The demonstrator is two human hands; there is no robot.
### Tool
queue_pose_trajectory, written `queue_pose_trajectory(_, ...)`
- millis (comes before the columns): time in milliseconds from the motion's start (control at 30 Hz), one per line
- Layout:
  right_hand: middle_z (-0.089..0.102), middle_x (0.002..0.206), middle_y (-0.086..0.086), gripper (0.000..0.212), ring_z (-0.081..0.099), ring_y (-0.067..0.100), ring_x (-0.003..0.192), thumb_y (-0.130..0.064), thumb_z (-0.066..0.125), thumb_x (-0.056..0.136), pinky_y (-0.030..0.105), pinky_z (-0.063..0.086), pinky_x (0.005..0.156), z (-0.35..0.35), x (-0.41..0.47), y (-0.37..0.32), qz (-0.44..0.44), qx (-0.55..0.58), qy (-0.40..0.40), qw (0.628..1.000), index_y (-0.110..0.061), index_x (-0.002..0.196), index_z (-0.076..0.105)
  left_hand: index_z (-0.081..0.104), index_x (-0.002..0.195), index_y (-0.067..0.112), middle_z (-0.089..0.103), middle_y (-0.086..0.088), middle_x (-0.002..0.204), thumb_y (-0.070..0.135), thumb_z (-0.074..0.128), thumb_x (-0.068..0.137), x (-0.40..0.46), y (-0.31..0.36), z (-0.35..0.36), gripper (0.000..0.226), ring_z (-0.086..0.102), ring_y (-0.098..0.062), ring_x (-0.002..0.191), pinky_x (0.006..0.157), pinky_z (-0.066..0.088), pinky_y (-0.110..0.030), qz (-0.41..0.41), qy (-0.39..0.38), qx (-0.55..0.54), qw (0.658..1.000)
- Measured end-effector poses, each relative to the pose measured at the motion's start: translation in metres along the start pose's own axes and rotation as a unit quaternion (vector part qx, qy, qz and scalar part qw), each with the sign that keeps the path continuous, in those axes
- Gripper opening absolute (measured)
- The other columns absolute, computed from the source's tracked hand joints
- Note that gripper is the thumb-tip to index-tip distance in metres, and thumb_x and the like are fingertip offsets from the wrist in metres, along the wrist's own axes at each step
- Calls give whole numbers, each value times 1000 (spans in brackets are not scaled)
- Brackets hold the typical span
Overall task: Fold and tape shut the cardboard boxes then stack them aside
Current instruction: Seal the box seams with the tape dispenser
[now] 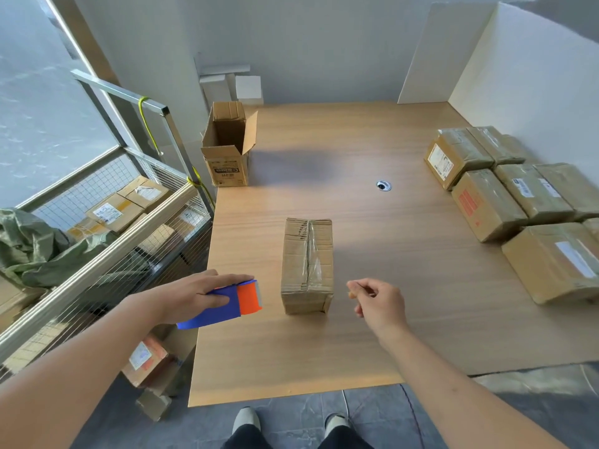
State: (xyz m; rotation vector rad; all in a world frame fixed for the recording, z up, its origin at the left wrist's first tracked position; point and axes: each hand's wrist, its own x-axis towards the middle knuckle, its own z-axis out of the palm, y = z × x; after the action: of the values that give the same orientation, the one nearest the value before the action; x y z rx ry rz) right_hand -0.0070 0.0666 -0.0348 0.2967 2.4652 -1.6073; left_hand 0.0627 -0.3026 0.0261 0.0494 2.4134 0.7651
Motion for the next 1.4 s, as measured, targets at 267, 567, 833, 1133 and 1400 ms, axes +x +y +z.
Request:
queue_pose_trajectory(267, 73, 70, -10, 18, 54, 7, 48, -27, 75, 93, 35, 53, 64, 24, 9, 16, -17, -49, -12, 999, -26, 75, 77, 24, 137, 81, 52, 11, 118, 37, 46, 107, 22, -18, -3, 57, 53, -12, 106, 100, 43, -42, -28, -19, 38, 999)
queue_pose_trajectory(567, 73, 115, -3, 34, 65, 24, 110, -36, 55, 103, 38, 51, 94, 47, 14, 24, 17, -132, -3, 991, -19, 129, 69, 23, 140, 77, 50, 10, 112, 40, 45, 107, 45, -18, 4, 55, 52, -12, 102, 93, 45, -37, -32, -8, 47, 998)
queue_pose_trajectory(833, 32, 165, 8, 56, 34, 28, 148, -38, 29, 105, 46, 29, 119, 98, 7, -22, -294, -351, 0, 889, -21, 157, 38, 22, 139, 79, 49, 10, 115, 41, 45, 107, 52, -19, -4, 55, 52, -13, 103, 94, 47, -39, -18, -13, 31, 999)
queue_pose_trajectory(1133, -5, 172, 2, 68, -1, 26, 159, -71, 14, 102, 48, -2, 126, 122, 13, -1, -296, -497, -115, 807, -43, 162, 3, 12, 139, 79, 49, 6, 111, 54, 36, 105, 60, -17, 11, 49, 53, -20, 101, 97, 44, -44, -52, -56, 105, 992)
queue_pose_trajectory(1400, 20, 170, 7, 67, 25, 32, 155, -64, 30, 102, 55, 22, 124, 126, 13, 0, -297, -499, -96, 808, -35, 162, 24, 22, 156, 51, 49, -5, 115, 47, 33, 107, 80, 13, 29, 50, 49, -27, 103, 94, 42, -43, -74, -60, 87, 992)
